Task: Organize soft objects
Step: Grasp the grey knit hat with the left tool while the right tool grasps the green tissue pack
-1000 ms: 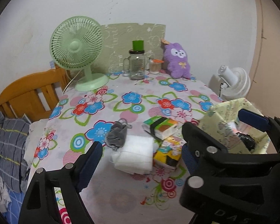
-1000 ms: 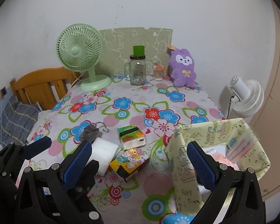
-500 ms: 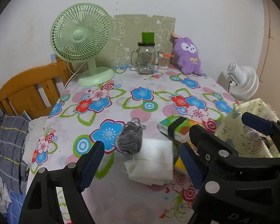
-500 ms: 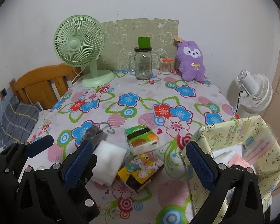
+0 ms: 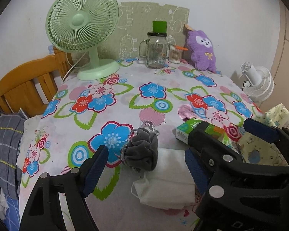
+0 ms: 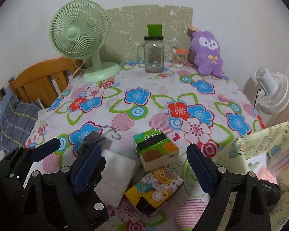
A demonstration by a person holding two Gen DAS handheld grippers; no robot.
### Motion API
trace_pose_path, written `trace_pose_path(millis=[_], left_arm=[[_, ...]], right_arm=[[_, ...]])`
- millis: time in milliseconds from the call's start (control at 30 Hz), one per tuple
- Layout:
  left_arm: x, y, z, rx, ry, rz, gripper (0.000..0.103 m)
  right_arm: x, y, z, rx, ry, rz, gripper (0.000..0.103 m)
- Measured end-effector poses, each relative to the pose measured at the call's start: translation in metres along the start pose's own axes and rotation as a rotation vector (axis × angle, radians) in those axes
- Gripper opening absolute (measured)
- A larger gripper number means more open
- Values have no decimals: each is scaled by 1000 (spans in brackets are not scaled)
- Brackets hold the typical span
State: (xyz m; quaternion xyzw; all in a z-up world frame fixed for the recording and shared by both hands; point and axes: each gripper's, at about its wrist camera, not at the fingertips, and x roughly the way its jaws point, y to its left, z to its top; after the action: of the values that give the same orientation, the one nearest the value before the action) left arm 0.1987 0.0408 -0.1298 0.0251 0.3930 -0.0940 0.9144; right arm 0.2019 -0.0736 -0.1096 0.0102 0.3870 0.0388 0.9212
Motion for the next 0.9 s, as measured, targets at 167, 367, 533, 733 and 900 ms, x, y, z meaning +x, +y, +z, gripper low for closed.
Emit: trace_pose_path(millis=[167, 367, 533, 733, 900], left_arm=[[16, 0, 3, 0, 22, 11, 83], [34, 6, 5, -19, 44, 15, 83], [48, 7, 5, -31, 75, 10, 79], [57, 10, 3, -52, 87, 1, 72], [60, 10, 2, -54, 92, -14, 63]], right_arm=[[17, 0, 4, 1, 4, -31, 92], [35, -4, 6, 13, 31, -33, 92], [50, -7, 6, 23, 61, -44, 92], [65, -11, 3, 60, 95, -29, 92], [70, -11, 1, 66, 105, -25, 92]])
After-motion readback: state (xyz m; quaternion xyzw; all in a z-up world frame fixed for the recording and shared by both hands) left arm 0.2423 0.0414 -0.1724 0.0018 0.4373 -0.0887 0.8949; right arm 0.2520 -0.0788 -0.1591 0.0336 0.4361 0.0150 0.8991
